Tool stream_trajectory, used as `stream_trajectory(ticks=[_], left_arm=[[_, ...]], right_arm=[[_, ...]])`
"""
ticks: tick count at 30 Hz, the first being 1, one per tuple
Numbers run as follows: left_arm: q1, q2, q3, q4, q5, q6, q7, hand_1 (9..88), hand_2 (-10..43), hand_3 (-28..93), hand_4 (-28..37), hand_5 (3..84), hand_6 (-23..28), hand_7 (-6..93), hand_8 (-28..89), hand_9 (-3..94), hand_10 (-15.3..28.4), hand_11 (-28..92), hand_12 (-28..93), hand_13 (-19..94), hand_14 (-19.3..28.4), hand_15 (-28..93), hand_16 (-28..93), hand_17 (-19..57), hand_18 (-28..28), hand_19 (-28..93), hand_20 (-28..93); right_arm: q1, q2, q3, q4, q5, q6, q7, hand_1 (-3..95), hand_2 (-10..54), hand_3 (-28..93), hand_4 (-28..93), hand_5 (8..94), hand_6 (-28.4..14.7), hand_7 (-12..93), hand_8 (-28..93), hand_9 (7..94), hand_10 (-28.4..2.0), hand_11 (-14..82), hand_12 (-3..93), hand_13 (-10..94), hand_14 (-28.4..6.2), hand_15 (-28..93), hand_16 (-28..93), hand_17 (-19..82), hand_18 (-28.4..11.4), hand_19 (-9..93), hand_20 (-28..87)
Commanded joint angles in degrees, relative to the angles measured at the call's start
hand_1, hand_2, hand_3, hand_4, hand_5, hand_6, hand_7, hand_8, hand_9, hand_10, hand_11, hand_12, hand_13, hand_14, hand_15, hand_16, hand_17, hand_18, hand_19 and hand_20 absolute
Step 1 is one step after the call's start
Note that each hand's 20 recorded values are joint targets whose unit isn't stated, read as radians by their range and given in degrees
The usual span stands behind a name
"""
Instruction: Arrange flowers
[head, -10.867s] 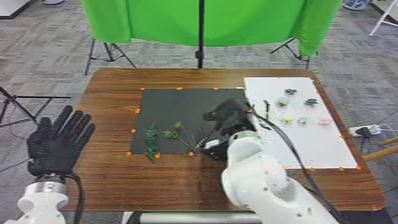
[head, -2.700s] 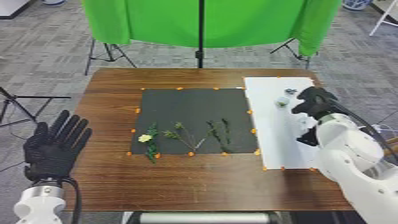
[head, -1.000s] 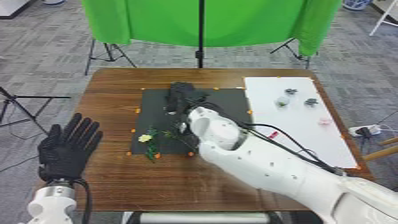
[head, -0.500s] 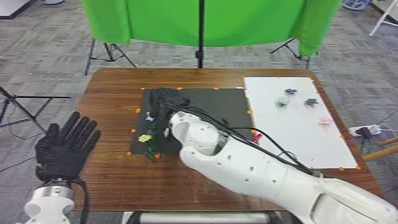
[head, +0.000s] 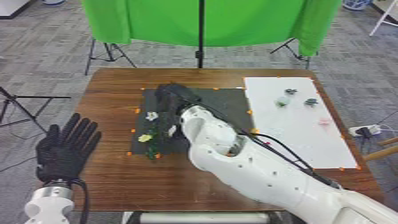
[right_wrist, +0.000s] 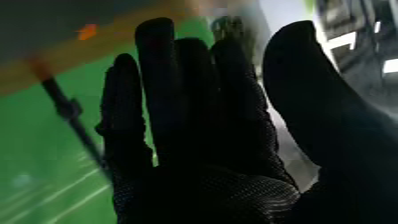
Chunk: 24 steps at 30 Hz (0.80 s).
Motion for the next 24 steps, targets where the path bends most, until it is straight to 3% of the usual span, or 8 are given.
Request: stream_trajectory(ticks=[1, 6, 8, 11, 16, 24], left_arm=[[-1.3, -0.79, -0.5, 1.01, 1.25, -1.66, -1.03, 25.8, 14.1, 76, -28.3, 43.4, 8.7, 4.7, -7, 35.3, 14.1, 16, 10, 26, 13.3, 22, -4, -2.3, 10.6, 19, 12], [-0.7, -1.35, -1.3, 0.91, 1.01, -1.2, -0.63, 26.0, 14.2, 76, -28.3, 43.5, 8.8, 4.5, -7, 35.4, 14.2, 16, 10, 26, 13.5, 23, -4, -2.5, 10.8, 20, 12], [-0.4, -1.25, -1.33, 0.84, 0.96, -1.26, -0.43, 26.0, 14.2, 76, -28.3, 43.5, 8.9, 4.5, -7, 35.4, 14.2, 16, 10, 26, 13.6, 23, -4, -2.5, 10.8, 20, 12], [-0.1, -1.51, -1.26, 0.74, 0.92, -1.07, 0.08, 26.0, 14.2, 76, -28.3, 43.5, 8.9, 4.4, -7, 35.4, 14.3, 16, 10, 26, 13.7, 23, -4, -2.6, 10.9, 20, 12], [0.3, -1.56, -0.91, 0.38, 0.39, -0.62, 0.54, 25.9, 14.2, 76, -28.3, 43.2, 9.0, 4.2, -7, 35.5, 14.3, 16, 10, 26, 13.7, 23, -4, -2.6, 10.9, 21, 12], [0.5, -1.58, -0.88, 0.17, 0.32, -0.1, 0.69, 26.0, 14.1, 76, -28.3, 41.5, 8.9, 4.1, -7, 35.3, 14.4, 16, 10, 26, 13.8, 23, -5, -2.7, 11.0, 21, 12]], right_arm=[[-9.6, 19.7, 17.8, -9.9, 1.6, 2.9, 6.1, 45.7, -9.5, 77, -28, 57.9, -4.3, 17, -13, 56.6, -16.8, 13.8, 14.0, 54, -14.5, 36, 15, 25, -22.3, 76, 29], [-21.2, 27.3, 30.4, -12.5, -1.7, 2.3, 9.2, 45.9, -9.5, 76, -28, 56.6, -4.6, 16, -13, 54.4, -17.2, 13.2, 14.1, 50, -14.7, 33, 15, 24, -21.9, 74, 27], [-26.5, 29.1, 36.7, -13.7, -0.8, -0.3, 10.2, 45.7, -9.5, 76, -28, 55.6, -4.7, 16, -13, 52.9, -16.9, 12.8, 14.0, 48, -15.6, 31, 15, 22, -21.9, 73, 26], [-32.9, 30.7, 46.1, -15.5, 4.3, -9.5, 11.0, 43.9, -9.5, 77, -28, 50.7, -5.8, 15, -12, 45.7, -17.6, 10.7, 13.7, 41, -16.4, 28, 15, 19, -21.5, 70, 25], [-39.2, 32.0, 52.2, -14.8, 3.2, -12.0, 12.1, 42.5, -9.5, 77, -28, 43.9, -7.2, 14, -11, 36.1, -18.8, 9.4, 13.8, 32, -18.2, 22, 16, 14, -21.8, 68, 25], [-38.2, 31.8, 50.6, -9.3, 3.2, -13.3, 10.3, 45.1, -9.5, 77, -28, 38.3, -5.8, 14, -11, 30.4, -15.1, 7.6, 11.8, 28, -17.6, 16, 18, 12, -21.1, 63, 24]])
